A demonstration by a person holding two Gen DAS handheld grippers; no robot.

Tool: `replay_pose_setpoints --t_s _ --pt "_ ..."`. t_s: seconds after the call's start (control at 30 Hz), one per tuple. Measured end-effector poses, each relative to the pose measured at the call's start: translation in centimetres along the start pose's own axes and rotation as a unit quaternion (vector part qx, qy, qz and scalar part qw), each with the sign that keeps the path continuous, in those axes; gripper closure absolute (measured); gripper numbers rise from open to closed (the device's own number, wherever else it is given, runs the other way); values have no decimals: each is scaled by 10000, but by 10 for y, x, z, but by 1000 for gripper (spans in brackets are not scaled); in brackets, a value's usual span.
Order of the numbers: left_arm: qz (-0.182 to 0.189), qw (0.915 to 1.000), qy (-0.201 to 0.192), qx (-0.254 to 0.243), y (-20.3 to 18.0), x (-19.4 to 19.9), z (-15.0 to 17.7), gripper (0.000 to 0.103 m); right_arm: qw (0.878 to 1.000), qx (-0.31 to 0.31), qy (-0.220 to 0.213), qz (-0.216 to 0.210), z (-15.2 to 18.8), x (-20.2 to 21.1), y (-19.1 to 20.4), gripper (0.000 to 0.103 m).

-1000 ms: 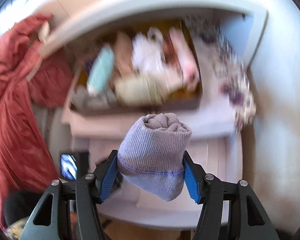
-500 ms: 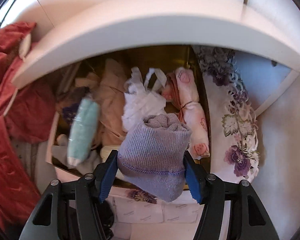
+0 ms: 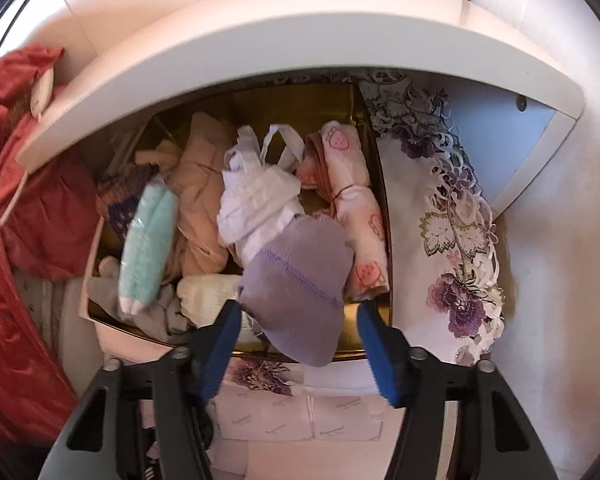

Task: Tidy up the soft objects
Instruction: 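Carry the lavender hat up into the gold tray with the right tool, then open the right tool to release the lavender hat in the tray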

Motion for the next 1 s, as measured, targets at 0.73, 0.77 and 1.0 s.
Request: replay_pose_setpoints --t_s 0.73,0.77,1.0 --pt "-23 10000 -3 5 -2 -1 0 55 9998 148 -36 -116 46 18 4 35" --pt "-24 10000 -1 5 -2 -1 0 55 9998 147 -17 -127 53 19 4 33" --pt "-26 10000 -3 0 -2 -1 0 55 9971 -83 749 114 119 -13 -5 28"
Point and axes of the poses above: each gripper's, at about its wrist camera, not at the fingertips, and x roughly against the way its jaws point, y to its left, z to its underside, the point moved 3 cm from there along -x, roughly the way its jaws point, and after that the axes turned 2 degrees about z, right-handed, at the moved point
